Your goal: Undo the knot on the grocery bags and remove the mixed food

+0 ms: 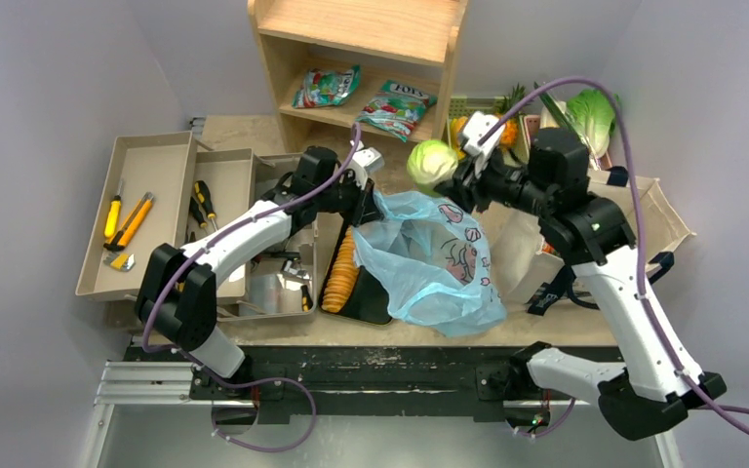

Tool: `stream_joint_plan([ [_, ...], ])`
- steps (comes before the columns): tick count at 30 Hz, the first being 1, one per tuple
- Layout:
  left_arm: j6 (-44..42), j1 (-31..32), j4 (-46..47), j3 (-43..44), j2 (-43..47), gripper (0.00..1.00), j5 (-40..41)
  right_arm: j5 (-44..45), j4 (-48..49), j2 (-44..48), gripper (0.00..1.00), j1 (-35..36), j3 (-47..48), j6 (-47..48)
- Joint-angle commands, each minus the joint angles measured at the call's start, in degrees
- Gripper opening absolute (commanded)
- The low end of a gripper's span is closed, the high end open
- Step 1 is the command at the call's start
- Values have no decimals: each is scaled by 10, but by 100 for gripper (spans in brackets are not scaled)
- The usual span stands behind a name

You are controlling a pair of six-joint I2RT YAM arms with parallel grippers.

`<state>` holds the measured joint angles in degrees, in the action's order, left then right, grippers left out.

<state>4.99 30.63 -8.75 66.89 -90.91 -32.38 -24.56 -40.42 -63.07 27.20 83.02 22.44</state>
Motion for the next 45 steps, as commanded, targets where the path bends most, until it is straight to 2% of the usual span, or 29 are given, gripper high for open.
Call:
stream_joint_plan([
  [1,9,-2,5,30,1,0,-22,116,79,-16,0,-34,80,-130],
  [7,12,-2,8,37,-2,0,-30,327,140,-108,0,-208,128,-180],
  [9,17,-2,17,35,-1,0,-32,345,156,-150,0,-284,150,-195],
  [11,22,-2,25,34,0,0,-33,347,164,-194,0,-324,167,-207],
  [14,29,-2,36,29,1,0,-32,373,204,-231,0,-350,155,-194],
  [17,35,-1,49,22,-1,0,-29,404,290,-259,0,-355,121,-153],
  [22,49,-1,68,10,-2,0,-31,521,304,-371,0,-357,213,-144],
  [26,53,-2,78,-6,2,0,-32,575,321,-434,0,-360,270,-133],
  [37,91,-2,117,-14,-4,0,-37,489,251,-525,0,-376,363,-155],
  [41,89,-3,122,-18,-4,0,-42,397,239,-539,0,-377,375,-154],
  [45,87,-2,123,-24,-2,0,-52,376,230,-572,0,-377,428,-159],
])
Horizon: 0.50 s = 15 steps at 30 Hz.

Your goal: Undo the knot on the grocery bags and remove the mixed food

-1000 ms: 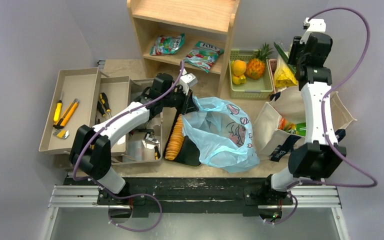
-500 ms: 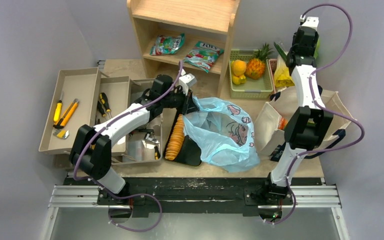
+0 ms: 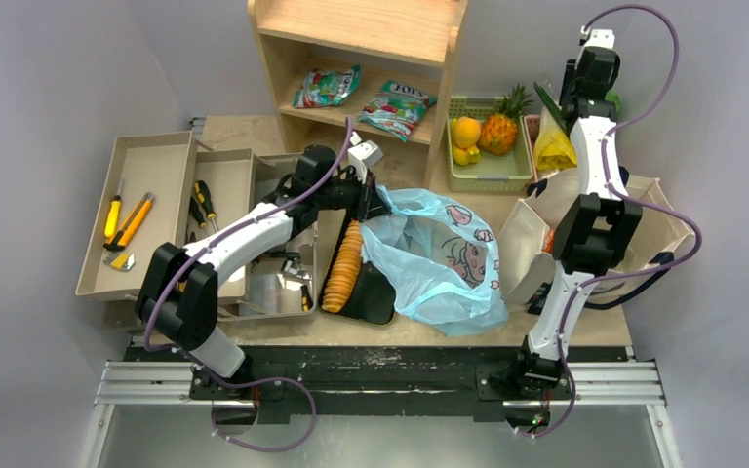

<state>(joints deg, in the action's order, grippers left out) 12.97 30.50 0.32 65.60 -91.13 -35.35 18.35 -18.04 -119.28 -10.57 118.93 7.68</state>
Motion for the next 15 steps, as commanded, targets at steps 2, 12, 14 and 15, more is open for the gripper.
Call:
stream_joint_plan([
  [2,5,-1,29,-12,1,0,-25,-76,-15,-19,0,1,86,-6],
  [12,2,-8,31,-5,-4,0,-22,-124,-233,95,0,-6,0,49],
  [14,7,-8,34,-2,-8,0,-23,-98,-233,127,0,-7,-47,67],
  [15,8,-8,35,0,-10,0,-24,-86,-228,139,0,-7,-68,79],
])
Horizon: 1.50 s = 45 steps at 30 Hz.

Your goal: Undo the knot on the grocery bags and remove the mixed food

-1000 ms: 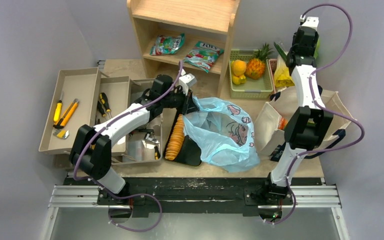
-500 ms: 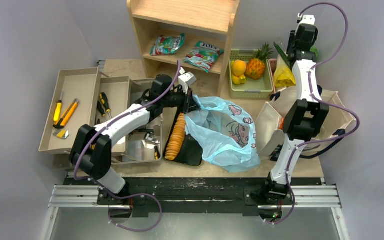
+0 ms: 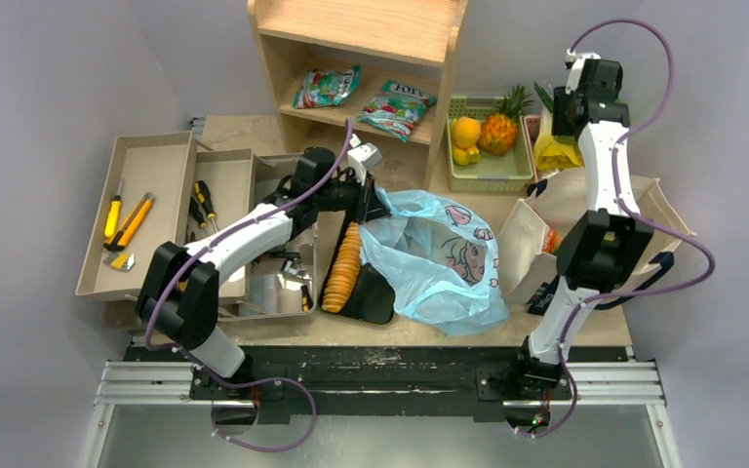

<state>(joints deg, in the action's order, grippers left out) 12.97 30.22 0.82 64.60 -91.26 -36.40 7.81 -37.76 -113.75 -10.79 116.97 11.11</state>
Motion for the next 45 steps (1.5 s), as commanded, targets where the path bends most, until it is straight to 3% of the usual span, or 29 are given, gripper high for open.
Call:
stream_joint_plan([
  [1,9,-6,30,11,-10,0,-13,32,-25,89,0,-5,-63,51],
  [7,14,-9,32,13,-20,0,-20,71,-47,44,0,-11,-54,60],
  [12,14,-16,34,14,-25,0,-22,75,-9,5,0,-14,-70,70],
  [19,9,-24,30,18,-29,0,-27,103,28,-85,3,-14,-11,83],
  [22,7,-28,26,22,-30,0,-28,107,23,-94,14,-14,-8,85],
  [27,6,-30,23,23,-30,0,-28,72,36,-35,50,-15,-45,82],
  [32,7,-30,23,25,-34,0,-33,31,8,10,74,-15,-34,72],
  [39,4,-30,20,26,-37,0,-41,-36,-25,45,90,-15,-18,55],
  [45,0,-28,16,30,-37,0,-45,-17,-26,43,91,-15,-24,49],
])
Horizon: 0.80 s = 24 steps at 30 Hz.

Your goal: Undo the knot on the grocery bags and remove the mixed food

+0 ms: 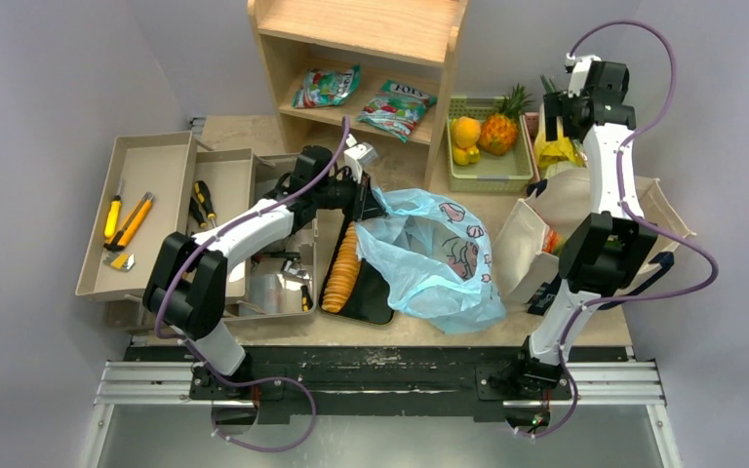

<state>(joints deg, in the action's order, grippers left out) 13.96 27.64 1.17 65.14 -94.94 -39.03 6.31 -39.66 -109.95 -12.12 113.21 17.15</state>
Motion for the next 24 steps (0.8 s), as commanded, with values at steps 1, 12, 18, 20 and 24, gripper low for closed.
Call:
stream_joint_plan([
  [1,-11,-2,11,25,1,0,-19,-1,-10,3,91,-2,14,-7],
  [12,-38,7,8,21,11,0,-17,-205,-144,58,83,-1,18,54],
  [18,-68,13,7,20,22,0,-16,-277,-217,129,79,7,-32,105],
  [20,-79,16,28,9,36,0,-23,-305,-209,157,80,19,-44,89],
  [24,-118,29,51,-1,66,0,-40,-340,-238,192,85,72,-44,91],
])
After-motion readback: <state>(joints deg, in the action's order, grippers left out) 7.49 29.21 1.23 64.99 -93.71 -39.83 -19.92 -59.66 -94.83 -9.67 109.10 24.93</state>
